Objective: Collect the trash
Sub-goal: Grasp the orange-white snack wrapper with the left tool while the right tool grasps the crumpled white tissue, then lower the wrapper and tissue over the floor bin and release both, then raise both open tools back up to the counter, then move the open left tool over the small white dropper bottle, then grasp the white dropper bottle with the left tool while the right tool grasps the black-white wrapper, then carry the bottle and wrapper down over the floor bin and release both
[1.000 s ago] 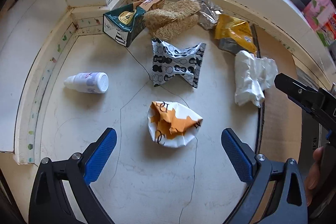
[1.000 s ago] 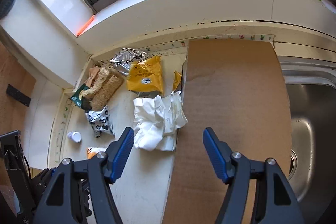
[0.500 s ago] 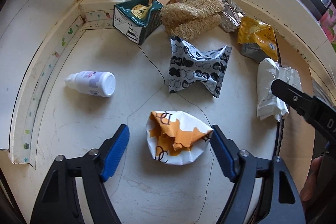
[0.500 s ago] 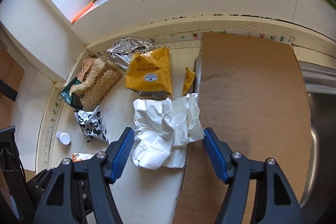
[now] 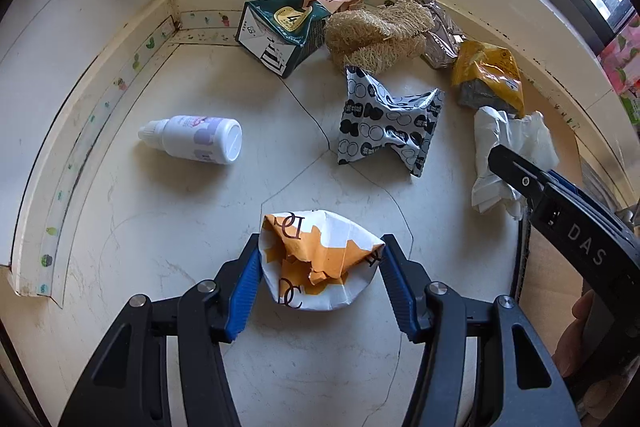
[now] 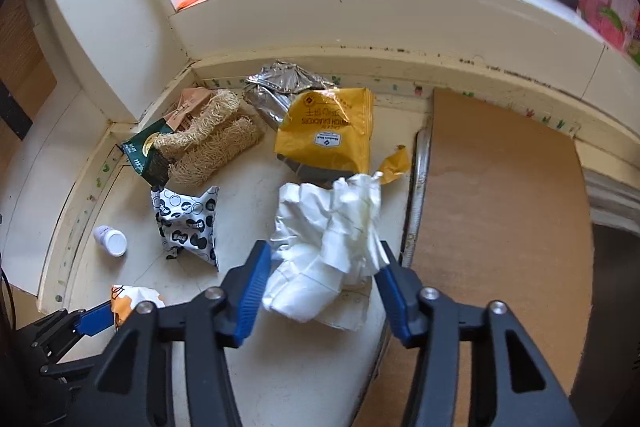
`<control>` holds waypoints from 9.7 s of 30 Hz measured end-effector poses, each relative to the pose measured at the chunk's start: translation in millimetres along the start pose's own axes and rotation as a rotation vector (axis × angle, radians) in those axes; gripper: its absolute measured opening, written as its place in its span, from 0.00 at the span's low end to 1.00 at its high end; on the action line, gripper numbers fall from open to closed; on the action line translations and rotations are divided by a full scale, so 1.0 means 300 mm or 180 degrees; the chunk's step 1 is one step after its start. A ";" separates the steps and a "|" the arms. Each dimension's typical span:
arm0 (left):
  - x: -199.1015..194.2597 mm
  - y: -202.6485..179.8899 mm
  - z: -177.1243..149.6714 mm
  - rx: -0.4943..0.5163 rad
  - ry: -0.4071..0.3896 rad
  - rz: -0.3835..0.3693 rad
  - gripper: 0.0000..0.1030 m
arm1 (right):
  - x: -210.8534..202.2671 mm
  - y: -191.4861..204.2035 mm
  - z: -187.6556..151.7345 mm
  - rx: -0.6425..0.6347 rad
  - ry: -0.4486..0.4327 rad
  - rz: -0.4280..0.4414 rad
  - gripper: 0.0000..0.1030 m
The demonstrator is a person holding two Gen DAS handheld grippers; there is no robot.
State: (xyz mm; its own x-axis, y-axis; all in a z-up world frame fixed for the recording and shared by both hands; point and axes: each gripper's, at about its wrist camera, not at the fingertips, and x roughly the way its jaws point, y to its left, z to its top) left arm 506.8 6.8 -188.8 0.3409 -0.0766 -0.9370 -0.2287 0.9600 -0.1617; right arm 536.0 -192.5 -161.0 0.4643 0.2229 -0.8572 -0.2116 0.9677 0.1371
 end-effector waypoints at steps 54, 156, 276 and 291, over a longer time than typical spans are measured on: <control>-0.783 0.228 -1.027 0.0925 -0.0229 -0.0881 0.54 | -0.942 0.345 -1.077 0.0435 -0.0230 0.0761 0.11; -1.084 0.311 -1.221 0.1341 -0.0729 -0.0494 0.94 | -1.078 0.417 -1.292 0.0423 0.0158 0.0330 0.48; -0.152 0.102 -0.080 0.0720 -0.0057 0.0060 0.22 | -0.112 0.276 -0.132 0.0028 0.0457 0.0833 0.28; -0.552 0.114 -0.537 0.1080 -0.0314 -0.0177 0.22 | -0.526 0.357 -0.555 0.0182 0.0260 0.0698 0.28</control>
State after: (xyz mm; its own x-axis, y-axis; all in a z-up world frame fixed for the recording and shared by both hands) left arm 295.6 9.0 -89.0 0.4345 -0.1207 -0.8925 0.1027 0.9912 -0.0840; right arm 297.0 -143.6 -93.8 0.3410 0.4204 -0.8408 -0.2494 0.9028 0.3502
